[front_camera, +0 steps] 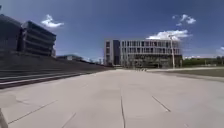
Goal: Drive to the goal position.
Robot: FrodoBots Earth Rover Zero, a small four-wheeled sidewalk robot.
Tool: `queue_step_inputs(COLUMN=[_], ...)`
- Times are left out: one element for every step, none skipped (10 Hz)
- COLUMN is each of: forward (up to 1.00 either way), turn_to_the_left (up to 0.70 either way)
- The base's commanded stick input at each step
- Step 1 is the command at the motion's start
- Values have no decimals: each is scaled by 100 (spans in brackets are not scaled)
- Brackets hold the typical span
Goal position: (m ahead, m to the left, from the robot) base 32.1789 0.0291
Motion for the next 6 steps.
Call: queue_step_inputs(forward=[70,70,70,70,70,70], turn_to_the_left=[-16,0,0,0,0,0])
